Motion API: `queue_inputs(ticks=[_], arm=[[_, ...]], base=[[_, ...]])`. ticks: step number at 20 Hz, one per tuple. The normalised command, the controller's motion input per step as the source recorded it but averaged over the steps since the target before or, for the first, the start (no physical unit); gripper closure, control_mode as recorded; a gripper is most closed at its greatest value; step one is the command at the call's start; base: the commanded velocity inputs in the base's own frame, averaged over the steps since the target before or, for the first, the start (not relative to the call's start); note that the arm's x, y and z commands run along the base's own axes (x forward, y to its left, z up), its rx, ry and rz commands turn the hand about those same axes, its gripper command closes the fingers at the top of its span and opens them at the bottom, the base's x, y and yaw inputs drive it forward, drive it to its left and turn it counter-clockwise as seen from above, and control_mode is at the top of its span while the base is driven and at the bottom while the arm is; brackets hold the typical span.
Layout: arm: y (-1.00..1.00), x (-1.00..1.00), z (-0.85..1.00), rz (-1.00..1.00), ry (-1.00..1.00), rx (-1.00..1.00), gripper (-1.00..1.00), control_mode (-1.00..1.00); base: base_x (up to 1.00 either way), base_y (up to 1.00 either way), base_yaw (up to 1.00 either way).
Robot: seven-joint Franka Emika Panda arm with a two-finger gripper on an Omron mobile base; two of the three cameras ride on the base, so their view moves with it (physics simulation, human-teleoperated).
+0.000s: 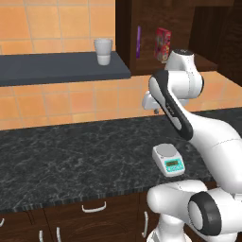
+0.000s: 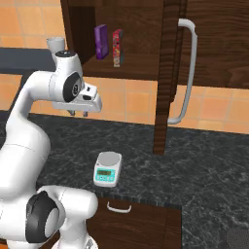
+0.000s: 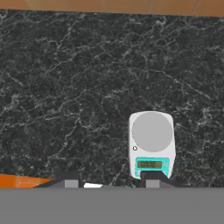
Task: Pick the cereal and place it on the digital scale for weighing, and close the cabinet.
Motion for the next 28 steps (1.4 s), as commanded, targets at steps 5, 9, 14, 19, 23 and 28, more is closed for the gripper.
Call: queue_inputs(ticks=[5, 9, 14, 19, 23, 28], arm=[[0.0, -0.43, 0.0, 0.0, -0.04, 0.0, -1.0, -1.0], [0.0, -0.75, 0.15, 0.0, -0.33, -0.03, -1.0, -1.0], [-0.07, -0.5, 0.46, 0.0, -0.26, 0.0, -1.0, -1.0], [-0.16, -0.33, 0.59, 0.0, -0.22, 0.0, -1.0, -1.0], [-0.24, -0.17, 0.66, 0.0, -0.22, 0.0, -1.0, -1.0], [-0.36, -0.11, 0.62, 0.0, -0.27, 0.0, -1.0, -1.0]], base=[[0.0, 0.0, 0.0], [0.0, 0.0, 0.0], [0.0, 0.0, 0.0], [0.0, 0.0, 0.0], [0.0, 0.0, 0.0], [0.0, 0.0, 0.0]])
